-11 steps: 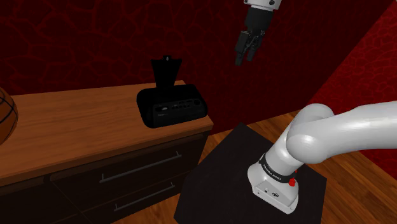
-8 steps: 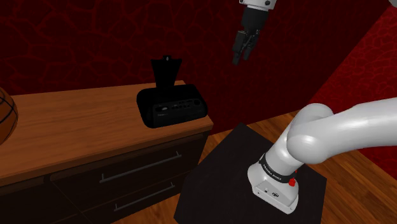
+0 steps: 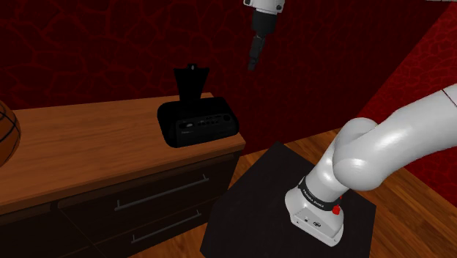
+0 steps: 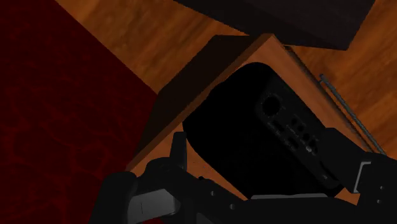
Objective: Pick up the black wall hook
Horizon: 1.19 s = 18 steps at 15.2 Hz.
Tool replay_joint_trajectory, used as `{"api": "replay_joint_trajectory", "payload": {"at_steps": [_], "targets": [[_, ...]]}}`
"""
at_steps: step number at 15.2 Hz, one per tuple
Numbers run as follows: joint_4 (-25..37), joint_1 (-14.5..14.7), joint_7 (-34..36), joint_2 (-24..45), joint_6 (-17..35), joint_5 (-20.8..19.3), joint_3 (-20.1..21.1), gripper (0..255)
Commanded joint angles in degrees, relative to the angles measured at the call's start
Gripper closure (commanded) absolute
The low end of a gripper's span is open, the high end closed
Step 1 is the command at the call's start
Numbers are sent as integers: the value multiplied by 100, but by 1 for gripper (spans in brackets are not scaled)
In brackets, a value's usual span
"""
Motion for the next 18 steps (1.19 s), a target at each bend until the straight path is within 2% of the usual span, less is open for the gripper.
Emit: {"api": "replay_joint_trajectory", "payload": {"at_steps": [1, 7, 14, 15, 18], "targets": [[248, 124, -580, 448, 225, -5, -117, 0], [1175, 438, -2095, 1699, 617, 159, -243, 0], [2390, 653, -3688, 3032, 821, 408, -92, 0], [2507, 666, -3825, 3148, 829, 426, -62, 0], [2314, 663, -3830, 3178, 1052, 433, -58, 0]]}}
